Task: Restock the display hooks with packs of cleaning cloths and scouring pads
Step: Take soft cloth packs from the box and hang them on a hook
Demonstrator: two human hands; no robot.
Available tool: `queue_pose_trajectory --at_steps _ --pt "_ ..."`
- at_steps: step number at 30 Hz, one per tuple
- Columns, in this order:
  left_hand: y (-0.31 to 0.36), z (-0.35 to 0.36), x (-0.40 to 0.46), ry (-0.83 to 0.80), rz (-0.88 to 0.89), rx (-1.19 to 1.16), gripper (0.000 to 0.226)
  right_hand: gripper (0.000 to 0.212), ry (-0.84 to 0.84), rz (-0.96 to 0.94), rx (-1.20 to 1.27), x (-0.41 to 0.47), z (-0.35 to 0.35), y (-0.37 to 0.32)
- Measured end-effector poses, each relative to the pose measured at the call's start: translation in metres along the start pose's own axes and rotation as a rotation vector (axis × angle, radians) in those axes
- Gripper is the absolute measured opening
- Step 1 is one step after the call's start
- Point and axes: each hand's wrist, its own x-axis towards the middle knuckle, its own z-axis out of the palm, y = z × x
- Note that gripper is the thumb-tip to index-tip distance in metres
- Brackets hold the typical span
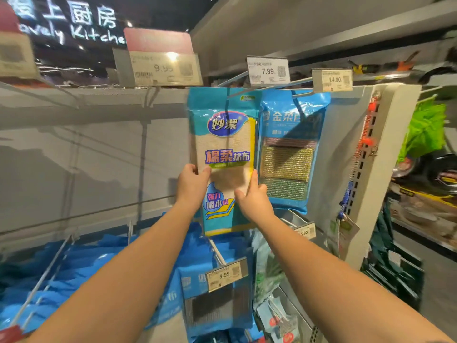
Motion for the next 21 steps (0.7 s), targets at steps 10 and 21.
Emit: queue_pose_trajectory --at_steps 10,21 --pt "0.000 -0.020 -0.019 -0.127 -0.100 -0.046 0.049 0.076 -0.040 0.156 -0.091 -0.039 -0.028 -0.004" --pt "-0.030 -0.122 -0.212 -0.126 -0.030 0.017 0.016 0.042 -0.132 -0.057 -0.132 -0.229 -0.081 -0.004"
